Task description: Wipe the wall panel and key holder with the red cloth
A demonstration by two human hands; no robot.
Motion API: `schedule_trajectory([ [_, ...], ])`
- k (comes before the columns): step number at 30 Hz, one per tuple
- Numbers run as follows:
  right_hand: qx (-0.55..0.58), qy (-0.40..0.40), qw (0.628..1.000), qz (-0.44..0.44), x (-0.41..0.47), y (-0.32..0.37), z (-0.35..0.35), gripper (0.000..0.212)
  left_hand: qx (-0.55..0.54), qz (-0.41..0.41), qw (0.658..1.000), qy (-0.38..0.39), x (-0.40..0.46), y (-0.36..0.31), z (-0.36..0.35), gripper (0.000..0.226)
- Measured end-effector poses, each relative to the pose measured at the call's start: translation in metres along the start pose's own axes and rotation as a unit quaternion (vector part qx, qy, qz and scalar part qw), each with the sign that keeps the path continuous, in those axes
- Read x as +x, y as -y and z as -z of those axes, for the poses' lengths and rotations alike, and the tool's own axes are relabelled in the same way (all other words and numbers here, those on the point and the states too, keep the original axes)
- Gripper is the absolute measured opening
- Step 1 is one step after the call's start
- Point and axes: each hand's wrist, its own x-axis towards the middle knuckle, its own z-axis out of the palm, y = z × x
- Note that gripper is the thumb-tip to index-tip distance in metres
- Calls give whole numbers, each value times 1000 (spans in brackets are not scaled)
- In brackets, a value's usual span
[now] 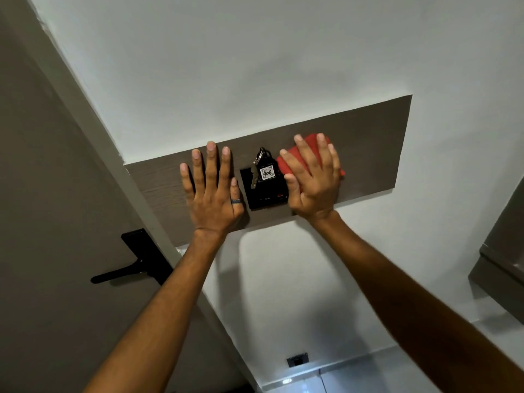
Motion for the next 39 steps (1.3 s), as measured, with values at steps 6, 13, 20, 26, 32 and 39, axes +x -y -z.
schedule_trajectory([
  [6,-14,11,1000,-6,-11,14,3,43,-3,13,1000,7,1,-3,3,59],
  [13,-11,3,998,-57,-12,23,-5,43,6,17,1000,3,0,-5,2,59],
  [20,-20,-48,981,-187,-13,30,-9,43,15,22,1000,12,3,-6,6,57],
  [26,91,-36,982,-160,-21,45,-1,46,22,27,999,26,3,-7,9,57],
  [32,0,13,999,-31,-22,22,1,46,17,30,999,33,4,-8,10,56],
  [39,-69,76,995,2,-27,-7,18,44,-46,80,995,41,11,-24,17,52],
])
